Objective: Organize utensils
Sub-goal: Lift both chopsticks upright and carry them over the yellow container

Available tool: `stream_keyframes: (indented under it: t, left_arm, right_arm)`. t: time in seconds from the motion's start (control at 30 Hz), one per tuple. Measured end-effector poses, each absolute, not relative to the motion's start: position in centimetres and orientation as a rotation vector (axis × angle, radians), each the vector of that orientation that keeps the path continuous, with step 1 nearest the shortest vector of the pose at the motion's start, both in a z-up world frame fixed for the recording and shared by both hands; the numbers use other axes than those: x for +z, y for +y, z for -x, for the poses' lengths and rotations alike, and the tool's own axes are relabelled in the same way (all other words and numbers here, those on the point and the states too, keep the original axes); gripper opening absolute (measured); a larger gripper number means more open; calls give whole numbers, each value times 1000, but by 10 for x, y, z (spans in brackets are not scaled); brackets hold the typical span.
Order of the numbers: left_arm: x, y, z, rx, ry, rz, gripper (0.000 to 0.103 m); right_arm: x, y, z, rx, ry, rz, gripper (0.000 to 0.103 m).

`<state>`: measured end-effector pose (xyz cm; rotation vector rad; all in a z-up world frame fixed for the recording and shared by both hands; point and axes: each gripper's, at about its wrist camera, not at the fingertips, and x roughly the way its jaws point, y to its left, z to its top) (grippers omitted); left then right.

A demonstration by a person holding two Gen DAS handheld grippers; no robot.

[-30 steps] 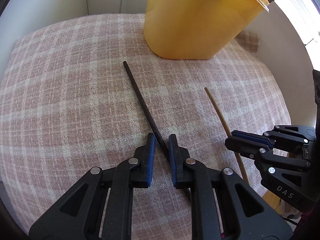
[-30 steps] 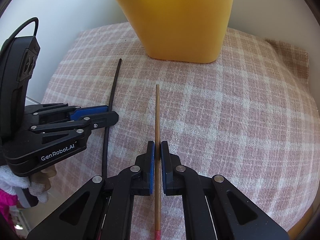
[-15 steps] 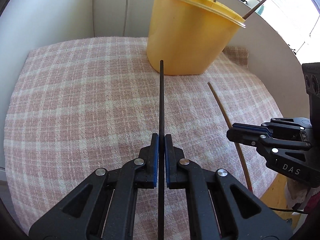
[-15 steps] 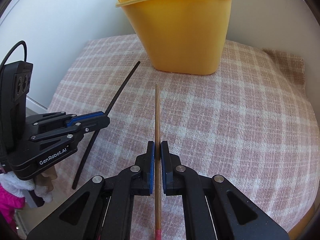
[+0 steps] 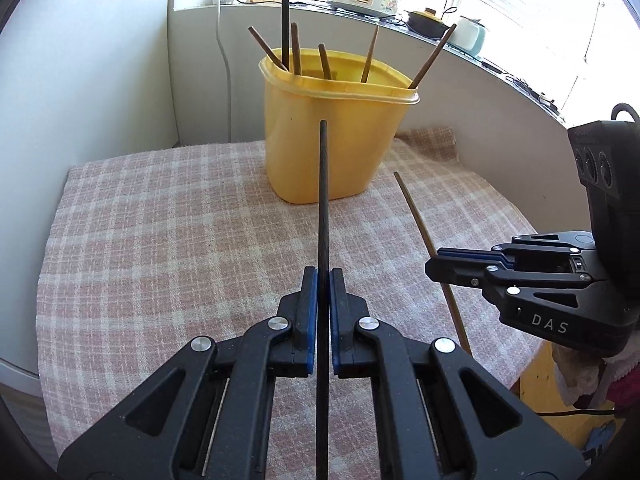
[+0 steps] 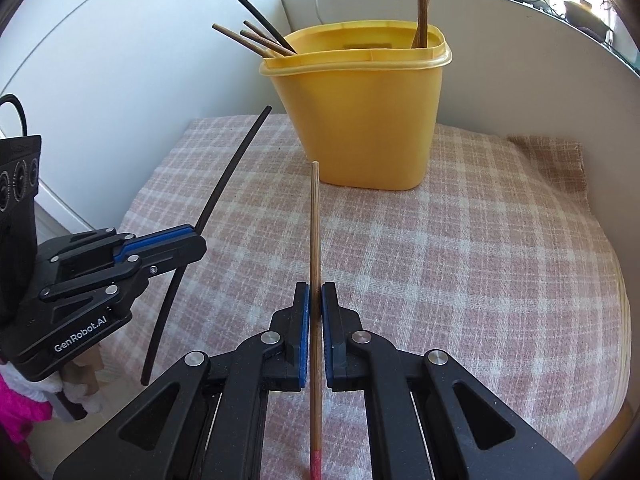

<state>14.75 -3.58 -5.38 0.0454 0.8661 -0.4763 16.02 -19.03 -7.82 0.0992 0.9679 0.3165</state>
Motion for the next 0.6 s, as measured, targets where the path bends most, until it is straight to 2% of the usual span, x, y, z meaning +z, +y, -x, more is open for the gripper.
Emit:
stream_keyframes:
  t: [0.37, 0.6]
  left_arm:
    - [0, -35, -161, -522, 712, 24, 3]
    - [20, -36, -173, -531, 656, 60, 3]
  right_arm:
    - [-24, -192, -144, 312, 755, -45, 4]
    - [-5, -191, -143, 303, 683, -23, 4]
